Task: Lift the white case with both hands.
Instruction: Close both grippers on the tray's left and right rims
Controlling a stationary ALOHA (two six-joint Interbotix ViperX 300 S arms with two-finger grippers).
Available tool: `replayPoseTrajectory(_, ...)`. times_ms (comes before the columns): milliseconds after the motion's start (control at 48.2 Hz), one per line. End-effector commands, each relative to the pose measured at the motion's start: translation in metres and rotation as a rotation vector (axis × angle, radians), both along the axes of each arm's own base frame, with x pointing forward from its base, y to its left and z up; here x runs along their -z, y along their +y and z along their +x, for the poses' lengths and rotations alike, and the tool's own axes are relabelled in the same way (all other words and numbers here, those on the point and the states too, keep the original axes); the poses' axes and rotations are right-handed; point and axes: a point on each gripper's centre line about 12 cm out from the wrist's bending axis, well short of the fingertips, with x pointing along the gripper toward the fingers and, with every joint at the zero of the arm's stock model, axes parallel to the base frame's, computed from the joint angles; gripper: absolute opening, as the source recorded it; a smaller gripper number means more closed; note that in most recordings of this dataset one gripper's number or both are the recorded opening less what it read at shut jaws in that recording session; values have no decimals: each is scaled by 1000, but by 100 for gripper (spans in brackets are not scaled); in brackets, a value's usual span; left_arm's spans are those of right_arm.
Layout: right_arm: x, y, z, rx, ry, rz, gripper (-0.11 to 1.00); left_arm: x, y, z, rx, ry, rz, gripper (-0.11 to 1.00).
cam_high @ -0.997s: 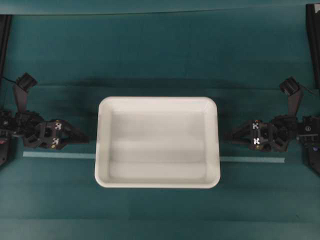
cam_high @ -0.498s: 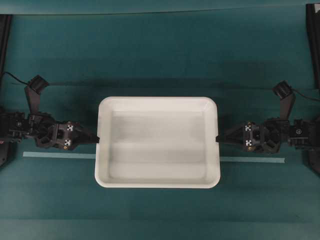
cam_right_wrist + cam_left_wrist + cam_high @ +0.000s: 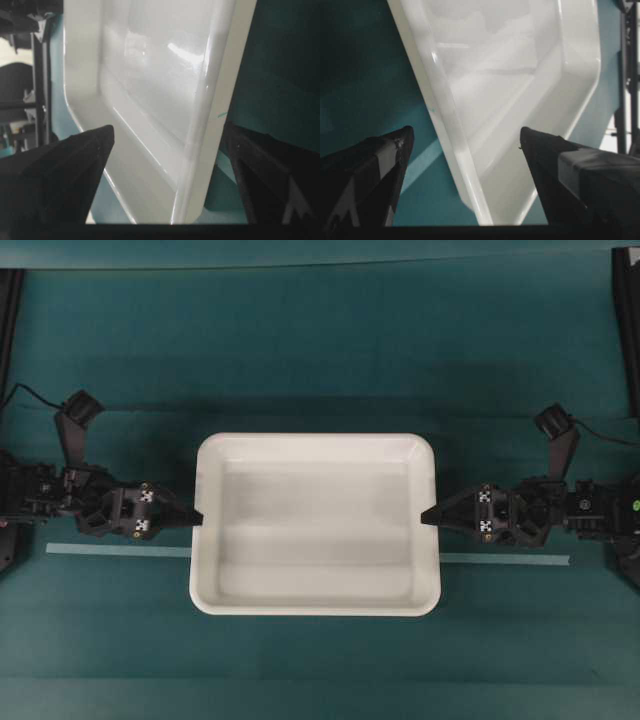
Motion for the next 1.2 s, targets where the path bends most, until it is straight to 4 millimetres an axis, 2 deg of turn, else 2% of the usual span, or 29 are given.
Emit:
replayPoseTrajectory(0,4,0,5,1,5,-4,93,1,2,10,1,-4,12,93)
replayPoseTrajectory(498,4,0,6,10,3,0,93,3,2,19,9,-7,28,91)
replayPoseTrajectory(914,4,0,6,8,3,1,90,2,2,13,11,-13,31,81)
replayPoseTrajectory(1059,5,2,6,0,16,2,79,2,2,14,12,-10,31,75)
replayPoseTrajectory(1184,9,2,5,2,49,8,55,3,2,14,11,-8,31,64)
